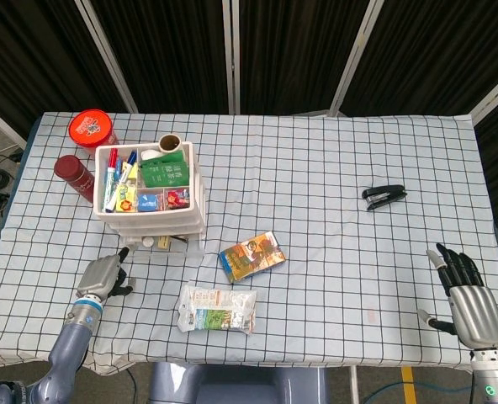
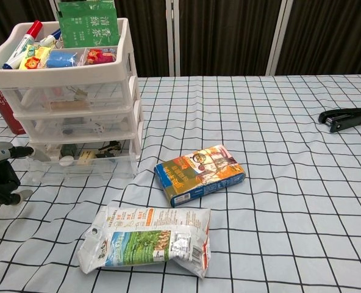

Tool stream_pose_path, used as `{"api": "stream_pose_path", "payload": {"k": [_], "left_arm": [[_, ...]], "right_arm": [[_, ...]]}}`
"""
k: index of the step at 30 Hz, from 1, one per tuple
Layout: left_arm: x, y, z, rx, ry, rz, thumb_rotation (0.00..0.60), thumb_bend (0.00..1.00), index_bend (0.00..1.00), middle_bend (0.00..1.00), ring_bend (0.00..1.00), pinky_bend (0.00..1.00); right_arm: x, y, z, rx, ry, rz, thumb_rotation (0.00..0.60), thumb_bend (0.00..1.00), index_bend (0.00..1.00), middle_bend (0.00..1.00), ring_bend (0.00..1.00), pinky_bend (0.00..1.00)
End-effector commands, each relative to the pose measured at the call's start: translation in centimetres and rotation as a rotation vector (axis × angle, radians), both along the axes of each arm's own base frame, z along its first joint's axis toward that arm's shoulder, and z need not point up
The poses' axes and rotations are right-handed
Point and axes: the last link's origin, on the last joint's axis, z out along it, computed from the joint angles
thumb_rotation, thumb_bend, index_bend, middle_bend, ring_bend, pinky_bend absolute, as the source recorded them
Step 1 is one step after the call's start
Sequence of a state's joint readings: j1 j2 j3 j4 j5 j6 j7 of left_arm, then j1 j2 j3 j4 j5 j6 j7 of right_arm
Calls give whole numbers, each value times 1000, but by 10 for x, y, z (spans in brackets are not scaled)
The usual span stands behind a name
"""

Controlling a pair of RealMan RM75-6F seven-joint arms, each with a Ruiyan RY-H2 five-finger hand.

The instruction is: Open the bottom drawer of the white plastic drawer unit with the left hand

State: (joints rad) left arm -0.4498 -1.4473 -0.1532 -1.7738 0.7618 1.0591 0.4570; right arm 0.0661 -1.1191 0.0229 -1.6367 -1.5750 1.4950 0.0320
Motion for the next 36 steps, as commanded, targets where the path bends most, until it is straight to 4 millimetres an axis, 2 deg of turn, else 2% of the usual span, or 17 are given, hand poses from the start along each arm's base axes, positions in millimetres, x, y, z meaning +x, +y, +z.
{"api": "stream_pose_path", "payload": {"k": [1, 3, 5, 8, 11, 14, 25, 33, 36], "left_arm": [[3, -1, 0, -7, -14, 0, 600, 478, 398, 961, 952, 818], [5, -4, 0, -10, -41, 3, 600, 478, 542, 966, 952, 824], [7, -6, 1, -14, -50, -2, 600, 478, 610, 966, 952, 824], [7, -9, 4, -15, -41, -28, 600, 478, 645, 966, 952, 824], [8, -11, 5, -14, -50, -34, 600, 478, 636, 967, 952, 824], [7, -11, 6, -12, -47, -37, 600, 478, 592, 966, 952, 824], [1, -12, 3, -30, -39, -34, 600, 476, 241, 966, 952, 824], [-1, -13, 4, -26, -53, -36, 600, 462, 209, 966, 952, 824], [0, -15, 9, -5, -42, -65, 600, 414, 205, 966, 952, 824]], "right_arm": [[0, 0, 0, -1, -2, 0, 600, 30, 0, 0, 0, 0], [0, 0, 1, -5, -4, 2, 600, 30, 0, 0, 0, 0], [0, 0, 2, -6, -6, 2, 600, 30, 0, 0, 0, 0], [1, 0, 2, -5, -6, 5, 600, 30, 0, 0, 0, 0], [1, 1, 1, -3, -5, 7, 600, 30, 0, 0, 0, 0], [1, 1, 1, -3, -4, 6, 600, 30, 0, 0, 0, 0], [1, 0, 1, -5, -4, 6, 600, 30, 0, 0, 0, 0], [1, 0, 0, -3, 0, 4, 600, 30, 0, 0, 0, 0], [1, 0, 0, -3, 2, 4, 600, 30, 0, 0, 0, 0]]}}
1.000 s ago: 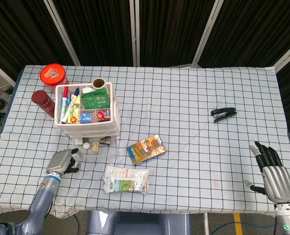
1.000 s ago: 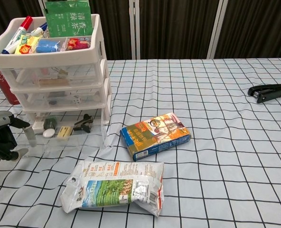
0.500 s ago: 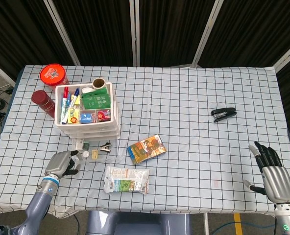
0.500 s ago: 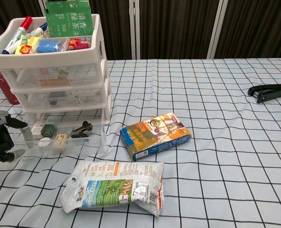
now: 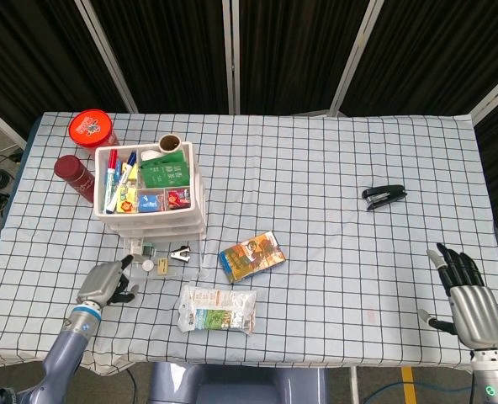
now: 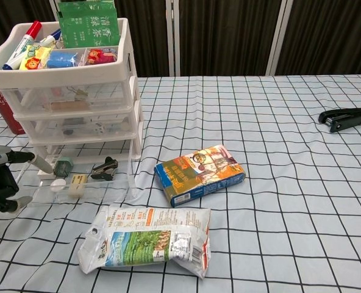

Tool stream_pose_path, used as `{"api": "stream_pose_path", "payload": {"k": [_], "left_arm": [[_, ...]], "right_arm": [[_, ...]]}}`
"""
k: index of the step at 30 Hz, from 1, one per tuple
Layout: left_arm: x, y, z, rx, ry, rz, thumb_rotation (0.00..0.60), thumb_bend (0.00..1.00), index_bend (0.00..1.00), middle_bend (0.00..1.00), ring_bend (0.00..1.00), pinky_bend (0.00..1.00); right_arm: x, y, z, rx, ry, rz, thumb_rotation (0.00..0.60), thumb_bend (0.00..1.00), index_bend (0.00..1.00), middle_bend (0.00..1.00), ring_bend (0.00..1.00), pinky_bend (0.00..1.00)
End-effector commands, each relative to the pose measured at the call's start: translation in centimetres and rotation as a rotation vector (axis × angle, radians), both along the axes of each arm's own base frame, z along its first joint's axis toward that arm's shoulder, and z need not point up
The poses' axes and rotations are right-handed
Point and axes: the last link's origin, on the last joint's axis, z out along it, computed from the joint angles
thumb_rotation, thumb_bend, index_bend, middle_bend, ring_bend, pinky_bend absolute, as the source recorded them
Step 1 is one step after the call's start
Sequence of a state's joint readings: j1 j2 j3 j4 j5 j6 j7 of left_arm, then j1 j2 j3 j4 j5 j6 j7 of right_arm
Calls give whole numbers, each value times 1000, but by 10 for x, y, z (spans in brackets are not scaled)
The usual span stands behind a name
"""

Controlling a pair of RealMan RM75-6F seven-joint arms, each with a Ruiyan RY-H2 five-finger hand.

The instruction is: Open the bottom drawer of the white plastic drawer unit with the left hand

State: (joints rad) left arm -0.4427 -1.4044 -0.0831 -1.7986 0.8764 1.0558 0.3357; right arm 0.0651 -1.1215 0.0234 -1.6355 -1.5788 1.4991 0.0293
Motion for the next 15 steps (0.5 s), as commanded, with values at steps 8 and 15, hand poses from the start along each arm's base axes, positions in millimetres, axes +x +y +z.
{"api": "stream_pose_path", "payload": {"k": [8, 15], "left_arm": [[16, -12, 32, 140, 50, -168, 600, 306, 208, 966, 952, 827], [31, -10, 61, 134, 201, -343, 600, 182, 192, 957, 952, 829]], "right_arm": [[0, 0, -1, 0, 4, 1, 600, 30, 0, 0, 0, 0], [0, 0, -2, 4, 8, -6, 600, 30, 0, 0, 0, 0]]}}
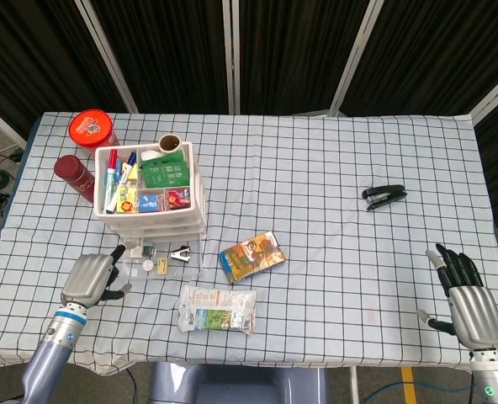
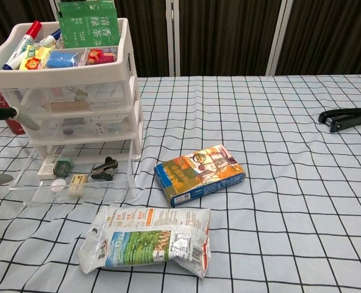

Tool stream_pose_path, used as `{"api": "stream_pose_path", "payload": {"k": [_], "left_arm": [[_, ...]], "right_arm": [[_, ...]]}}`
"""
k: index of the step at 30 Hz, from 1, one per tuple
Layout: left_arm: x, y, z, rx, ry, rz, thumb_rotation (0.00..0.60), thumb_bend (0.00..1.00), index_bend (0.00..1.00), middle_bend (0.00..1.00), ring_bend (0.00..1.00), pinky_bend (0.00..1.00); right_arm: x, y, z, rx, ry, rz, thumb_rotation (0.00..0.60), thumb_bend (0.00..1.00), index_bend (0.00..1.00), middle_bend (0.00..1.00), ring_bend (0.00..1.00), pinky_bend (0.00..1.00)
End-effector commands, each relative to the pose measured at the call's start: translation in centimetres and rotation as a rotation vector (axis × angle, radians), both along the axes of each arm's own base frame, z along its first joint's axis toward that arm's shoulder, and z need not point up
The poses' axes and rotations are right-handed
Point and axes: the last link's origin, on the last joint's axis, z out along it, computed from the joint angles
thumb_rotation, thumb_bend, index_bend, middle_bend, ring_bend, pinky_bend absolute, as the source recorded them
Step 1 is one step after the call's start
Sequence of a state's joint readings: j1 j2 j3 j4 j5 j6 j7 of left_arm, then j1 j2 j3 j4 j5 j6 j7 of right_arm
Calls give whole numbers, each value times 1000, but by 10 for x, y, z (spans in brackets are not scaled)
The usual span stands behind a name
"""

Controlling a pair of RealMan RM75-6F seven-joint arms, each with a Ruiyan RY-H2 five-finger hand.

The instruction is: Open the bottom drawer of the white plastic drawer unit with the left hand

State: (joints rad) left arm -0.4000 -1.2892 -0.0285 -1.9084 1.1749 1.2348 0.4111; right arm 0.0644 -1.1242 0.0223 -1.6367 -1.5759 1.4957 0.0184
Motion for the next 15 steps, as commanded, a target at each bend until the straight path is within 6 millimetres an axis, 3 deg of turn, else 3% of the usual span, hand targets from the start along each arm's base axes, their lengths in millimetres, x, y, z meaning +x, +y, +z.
{"api": "stream_pose_path", "payload": {"k": [1, 10, 15], "left_arm": [[10, 2, 15, -12, 107, -92, 600, 162, 193, 950, 949, 824], [31, 15, 29, -48, 291, -268, 600, 33, 176, 882, 888, 741], [31, 19, 25, -21, 484, -437, 600, 30, 318, 958, 929, 818]], "right_arm": [[0, -1, 0, 1, 1, -2, 600, 30, 0, 0, 0, 0], [-1, -3, 1, 0, -4, -11, 600, 30, 0, 0, 0, 0], [-1, -2, 1, 0, -4, -8, 600, 30, 0, 0, 0, 0]]}}
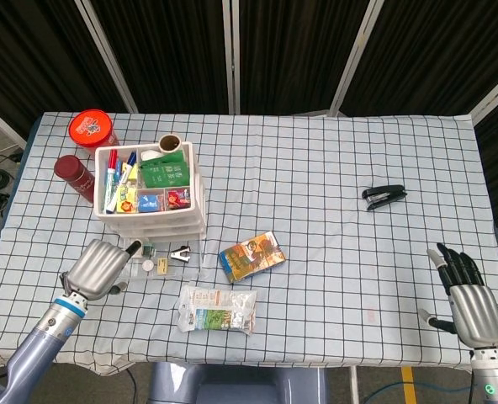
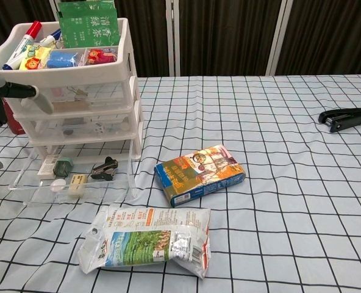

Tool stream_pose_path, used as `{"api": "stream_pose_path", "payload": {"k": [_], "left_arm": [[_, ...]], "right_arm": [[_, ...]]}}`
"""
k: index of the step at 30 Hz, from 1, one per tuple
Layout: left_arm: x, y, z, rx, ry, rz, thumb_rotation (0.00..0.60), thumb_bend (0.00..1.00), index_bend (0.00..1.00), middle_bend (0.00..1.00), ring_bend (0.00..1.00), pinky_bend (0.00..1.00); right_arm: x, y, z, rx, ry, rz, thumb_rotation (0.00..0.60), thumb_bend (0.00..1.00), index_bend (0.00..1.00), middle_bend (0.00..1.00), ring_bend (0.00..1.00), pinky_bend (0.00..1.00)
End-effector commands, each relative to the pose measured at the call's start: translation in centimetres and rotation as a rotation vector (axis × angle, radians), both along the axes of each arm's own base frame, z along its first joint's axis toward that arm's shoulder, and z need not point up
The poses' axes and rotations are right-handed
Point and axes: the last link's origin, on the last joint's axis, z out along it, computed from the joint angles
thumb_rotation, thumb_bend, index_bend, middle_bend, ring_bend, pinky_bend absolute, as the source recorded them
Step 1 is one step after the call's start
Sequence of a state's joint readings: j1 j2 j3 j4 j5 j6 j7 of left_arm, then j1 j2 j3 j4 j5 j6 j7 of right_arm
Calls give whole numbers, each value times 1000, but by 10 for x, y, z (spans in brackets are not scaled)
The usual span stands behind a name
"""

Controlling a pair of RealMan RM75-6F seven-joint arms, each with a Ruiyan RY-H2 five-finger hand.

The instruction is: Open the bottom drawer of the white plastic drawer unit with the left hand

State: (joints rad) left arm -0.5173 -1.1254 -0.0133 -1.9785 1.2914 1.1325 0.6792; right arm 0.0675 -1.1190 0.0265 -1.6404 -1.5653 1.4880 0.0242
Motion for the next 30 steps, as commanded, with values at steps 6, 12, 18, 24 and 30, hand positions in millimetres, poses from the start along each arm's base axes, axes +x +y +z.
{"api": "stream_pose_path", "payload": {"k": [6, 12, 18, 24, 30], "left_arm": [[-3, 9, -12, 101, 341, -332, 600, 32, 433, 1000, 966, 854], [1, 22, -18, 72, 379, -400, 600, 36, 424, 1000, 979, 857], [4, 32, -25, 25, 410, -425, 600, 35, 279, 1000, 979, 857], [3, 36, -37, 13, 474, -505, 600, 35, 302, 1000, 984, 858], [4, 41, -55, -29, 476, -527, 600, 41, 428, 1000, 987, 861]], "right_arm": [[0, 0, 0, 1, 0, -1, 600, 30, 0, 0, 0, 0], [-2, -1, 1, -2, -4, -8, 600, 30, 0, 0, 0, 0], [-4, -5, 3, -8, -9, -19, 600, 30, 0, 0, 0, 0], [-6, -8, 2, -7, -7, -31, 600, 30, 0, 0, 0, 0], [-9, -11, 2, -14, -5, -47, 600, 30, 0, 0, 0, 0]]}}
